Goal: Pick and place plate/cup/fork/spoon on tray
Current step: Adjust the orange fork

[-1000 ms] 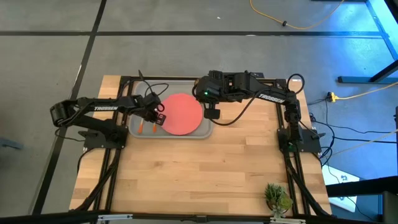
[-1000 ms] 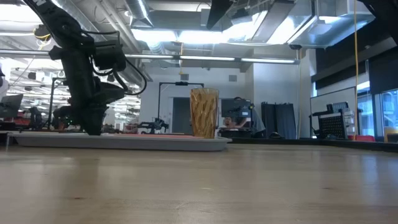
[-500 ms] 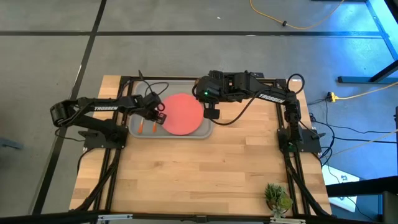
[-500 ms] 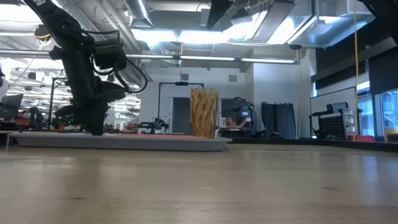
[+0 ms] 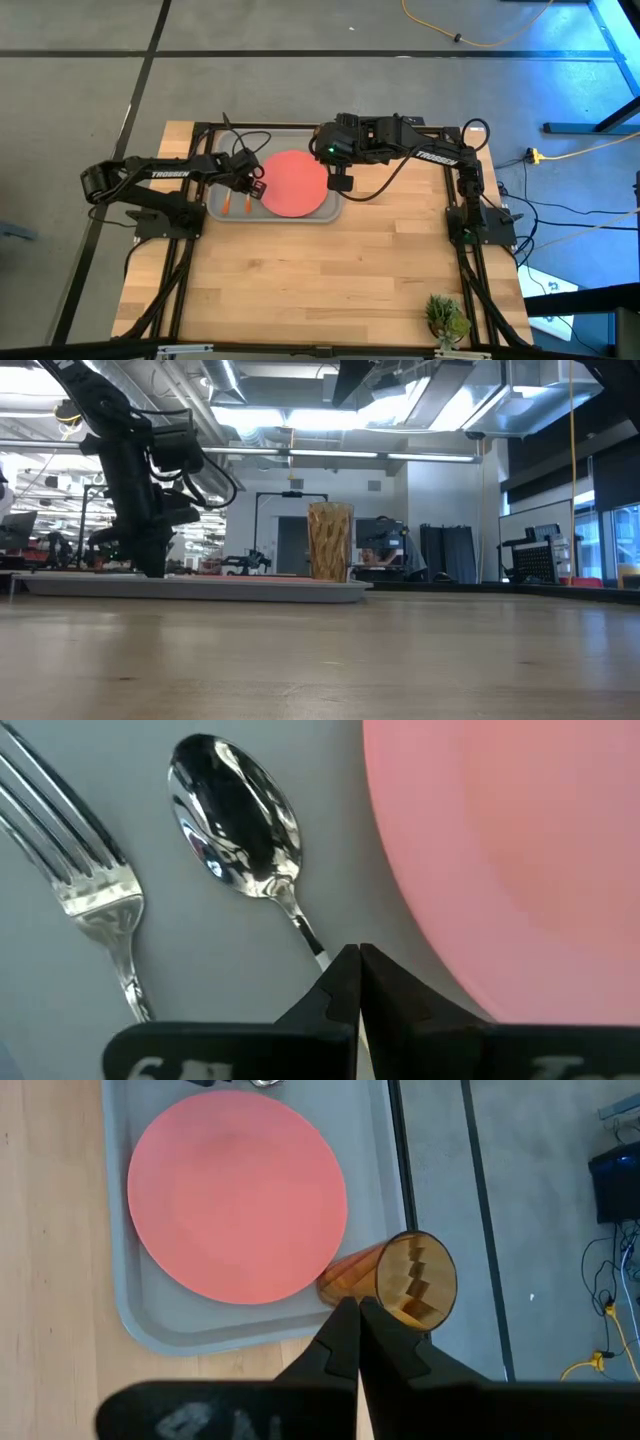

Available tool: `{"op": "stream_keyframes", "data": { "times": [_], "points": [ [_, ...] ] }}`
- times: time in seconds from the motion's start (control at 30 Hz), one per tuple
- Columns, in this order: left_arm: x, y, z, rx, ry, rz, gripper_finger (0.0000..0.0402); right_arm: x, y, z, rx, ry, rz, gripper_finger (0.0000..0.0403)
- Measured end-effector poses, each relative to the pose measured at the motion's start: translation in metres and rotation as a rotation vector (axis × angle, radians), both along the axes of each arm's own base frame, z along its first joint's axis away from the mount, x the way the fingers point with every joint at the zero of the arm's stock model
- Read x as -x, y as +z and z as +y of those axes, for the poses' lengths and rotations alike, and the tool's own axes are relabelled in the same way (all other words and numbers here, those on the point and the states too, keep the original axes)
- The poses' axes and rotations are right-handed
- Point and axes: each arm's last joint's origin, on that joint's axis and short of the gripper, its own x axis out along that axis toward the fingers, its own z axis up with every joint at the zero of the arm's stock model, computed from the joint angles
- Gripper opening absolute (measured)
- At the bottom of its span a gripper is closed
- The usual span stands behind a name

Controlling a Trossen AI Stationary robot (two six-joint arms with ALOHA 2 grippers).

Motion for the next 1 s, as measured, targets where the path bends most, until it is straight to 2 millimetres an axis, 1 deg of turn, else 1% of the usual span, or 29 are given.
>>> {"op": "stream_keyframes", "data": {
  "times": [0.43,0.73,1.0],
  "points": [
    [0.0,0.0,0.001,-0.028,-0.013,0.018,0.0,0.0,0.0,0.0,0.0,0.0,0.0,0.0005],
    [0.0,0.0,0.001,-0.048,-0.004,0.029,0.0,0.0,0.0,0.001,-0.037,0.022,-0.002,0.0005],
    [-0.005,-0.014,0.004,-0.013,-0.022,0.081,0.0,0.0,0.0,0.001,-0.038,0.019,-0.004,0.0005]
  ]
}}
